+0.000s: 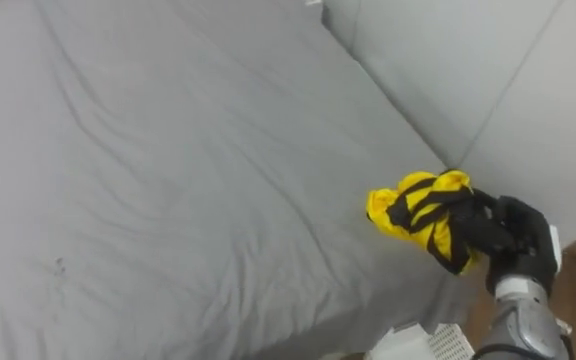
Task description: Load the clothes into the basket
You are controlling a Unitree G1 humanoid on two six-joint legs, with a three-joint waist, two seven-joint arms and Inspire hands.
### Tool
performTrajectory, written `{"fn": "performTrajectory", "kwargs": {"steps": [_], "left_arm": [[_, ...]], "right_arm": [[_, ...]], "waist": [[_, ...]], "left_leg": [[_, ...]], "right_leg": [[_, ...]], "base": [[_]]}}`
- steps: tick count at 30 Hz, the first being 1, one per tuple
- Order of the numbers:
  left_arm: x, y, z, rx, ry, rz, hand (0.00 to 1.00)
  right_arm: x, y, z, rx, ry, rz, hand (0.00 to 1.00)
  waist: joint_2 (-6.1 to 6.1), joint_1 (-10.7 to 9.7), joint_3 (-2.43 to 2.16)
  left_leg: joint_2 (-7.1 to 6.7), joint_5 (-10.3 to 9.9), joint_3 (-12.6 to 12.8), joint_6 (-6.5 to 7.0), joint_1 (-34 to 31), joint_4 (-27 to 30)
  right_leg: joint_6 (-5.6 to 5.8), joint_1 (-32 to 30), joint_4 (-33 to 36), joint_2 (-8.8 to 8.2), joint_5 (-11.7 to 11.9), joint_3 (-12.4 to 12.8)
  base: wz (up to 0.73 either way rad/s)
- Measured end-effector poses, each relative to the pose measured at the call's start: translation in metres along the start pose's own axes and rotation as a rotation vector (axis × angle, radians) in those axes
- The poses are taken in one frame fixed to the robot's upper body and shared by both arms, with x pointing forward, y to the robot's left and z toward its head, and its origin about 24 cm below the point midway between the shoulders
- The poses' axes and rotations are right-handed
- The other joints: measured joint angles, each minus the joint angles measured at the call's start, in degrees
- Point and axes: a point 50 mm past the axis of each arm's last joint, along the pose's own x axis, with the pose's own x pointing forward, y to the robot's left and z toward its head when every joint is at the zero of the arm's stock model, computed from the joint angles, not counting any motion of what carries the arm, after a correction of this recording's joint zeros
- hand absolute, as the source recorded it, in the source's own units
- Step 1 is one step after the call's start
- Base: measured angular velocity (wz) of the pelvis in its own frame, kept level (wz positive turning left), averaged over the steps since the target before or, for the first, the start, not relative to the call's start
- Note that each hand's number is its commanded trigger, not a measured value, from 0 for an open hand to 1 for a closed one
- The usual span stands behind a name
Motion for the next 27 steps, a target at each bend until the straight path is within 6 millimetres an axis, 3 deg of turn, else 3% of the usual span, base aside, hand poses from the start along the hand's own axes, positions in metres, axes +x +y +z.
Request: {"fn": "performTrajectory", "kwargs": {"steps": [3, 8, 11, 12, 16, 22, 27], "left_arm": [[0.000, 0.001, -0.001, 0.001, 0.004, 0.001, 0.00], [0.002, -0.002, 0.006, 0.000, 0.003, -0.012, 0.00], [0.002, -0.006, 0.007, -0.004, 0.002, -0.033, 0.00], [0.002, -0.008, 0.007, -0.010, 0.002, -0.039, 0.00], [0.004, -0.015, 0.013, 0.019, 0.001, -0.059, 0.00], [0.008, -0.026, 0.036, 0.017, -0.050, -0.093, 0.00], [0.009, -0.027, 0.043, 0.018, -0.069, -0.096, 0.00]], "right_arm": [[-0.005, -0.011, -0.006, -0.008, 0.023, -0.035, 1.00], [-0.004, -0.026, -0.024, 0.015, 0.110, -0.117, 1.00], [-0.001, -0.032, -0.033, 0.018, 0.160, -0.153, 1.00], [0.002, -0.033, -0.032, 0.021, 0.160, -0.167, 1.00], [0.021, -0.030, -0.015, 0.032, 0.125, -0.200, 1.00], [0.038, -0.016, -0.011, 0.143, 0.141, -0.203, 1.00], [0.046, -0.007, -0.010, 0.215, 0.170, -0.240, 1.00]], "waist": [[0.43, -1.0, 0.43], [1.11, -2.2, 0.00], [2.21, -3.2, -0.19], [3.03, -3.6, -0.50], [5.76, -4.4, 0.21], [7.74, -3.2, 0.49], [8.23, -2.6, 0.56]], "left_leg": [[0.75, -1.0, 0.3, -0.37, -0.2, 0.2], [0.86, -1.1, 0.7, -0.20, -3.1, 0.4], [0.95, -1.1, 1.7, -0.11, -6.1, 1.2], [0.90, -0.9, 2.0, 0.15, -7.7, 1.4], [0.82, -0.5, 3.4, 0.85, -13.2, 2.4], [0.68, 0.9, 4.8, 1.53, -19.9, 2.8], [0.57, 2.0, 4.9, 1.74, -23.9, 2.9]], "right_leg": [[-0.16, -0.7, 0.1, 0.31, 0.0, 0.3], [-0.28, -4.2, 0.6, 0.97, 0.1, 1.7], [-0.21, -8.2, 2.5, 0.90, 0.1, 2.7], [-0.07, -10.2, 3.4, 0.86, 0.3, 3.3], [0.12, -17.1, 6.5, 0.60, 0.5, 4.2], [0.06, -26.2, 10.7, 0.07, 0.5, 5.2], [-0.16, -30.7, 11.3, -0.18, 0.6, 4.8]], "base": [[-0.14], [-0.07], [-0.24], [-0.29], [-0.24], [-0.13], [0.04]]}}
